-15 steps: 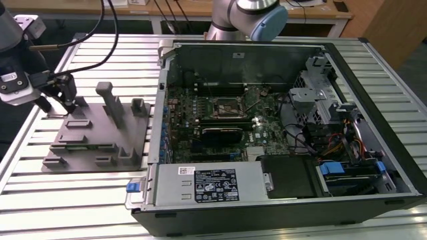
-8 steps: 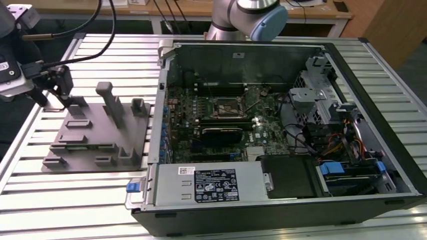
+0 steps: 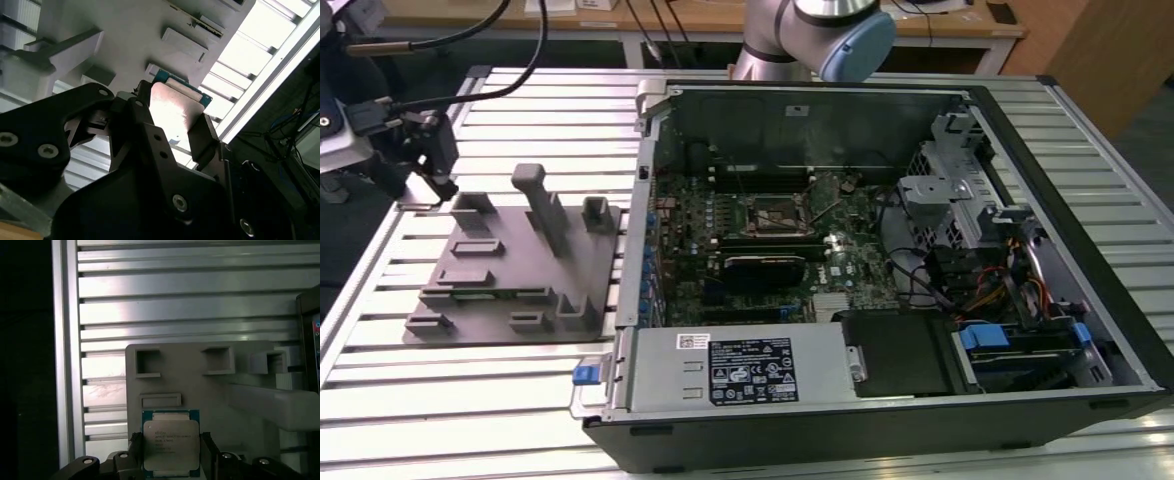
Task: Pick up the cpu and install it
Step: 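Pick up the cpu and move it towards the insertion slot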
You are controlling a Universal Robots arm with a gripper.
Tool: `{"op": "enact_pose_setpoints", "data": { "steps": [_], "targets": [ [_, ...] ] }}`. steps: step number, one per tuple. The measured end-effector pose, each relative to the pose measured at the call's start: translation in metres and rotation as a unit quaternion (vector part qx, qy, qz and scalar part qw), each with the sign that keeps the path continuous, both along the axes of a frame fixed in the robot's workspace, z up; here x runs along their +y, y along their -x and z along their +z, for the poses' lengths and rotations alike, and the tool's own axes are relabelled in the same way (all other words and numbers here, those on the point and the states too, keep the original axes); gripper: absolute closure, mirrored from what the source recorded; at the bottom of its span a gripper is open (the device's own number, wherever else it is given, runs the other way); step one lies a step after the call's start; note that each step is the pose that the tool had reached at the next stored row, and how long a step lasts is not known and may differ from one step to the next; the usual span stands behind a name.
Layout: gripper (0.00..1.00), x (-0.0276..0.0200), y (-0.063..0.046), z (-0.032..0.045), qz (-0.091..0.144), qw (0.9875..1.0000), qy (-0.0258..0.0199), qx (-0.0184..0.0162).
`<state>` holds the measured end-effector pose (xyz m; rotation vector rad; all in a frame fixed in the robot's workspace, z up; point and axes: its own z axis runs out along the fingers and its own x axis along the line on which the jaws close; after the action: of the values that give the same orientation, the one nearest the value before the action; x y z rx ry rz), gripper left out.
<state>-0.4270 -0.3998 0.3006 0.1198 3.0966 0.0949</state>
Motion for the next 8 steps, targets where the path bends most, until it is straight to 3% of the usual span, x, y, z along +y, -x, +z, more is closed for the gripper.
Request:
{"op": "enact_pose_setpoints", "data": {
  "steps": [8],
  "targets": [
    [0.46,0.0005,0.0,0.0201,0.0,1.0,-0.0021,-0.0023]
  ]
}}
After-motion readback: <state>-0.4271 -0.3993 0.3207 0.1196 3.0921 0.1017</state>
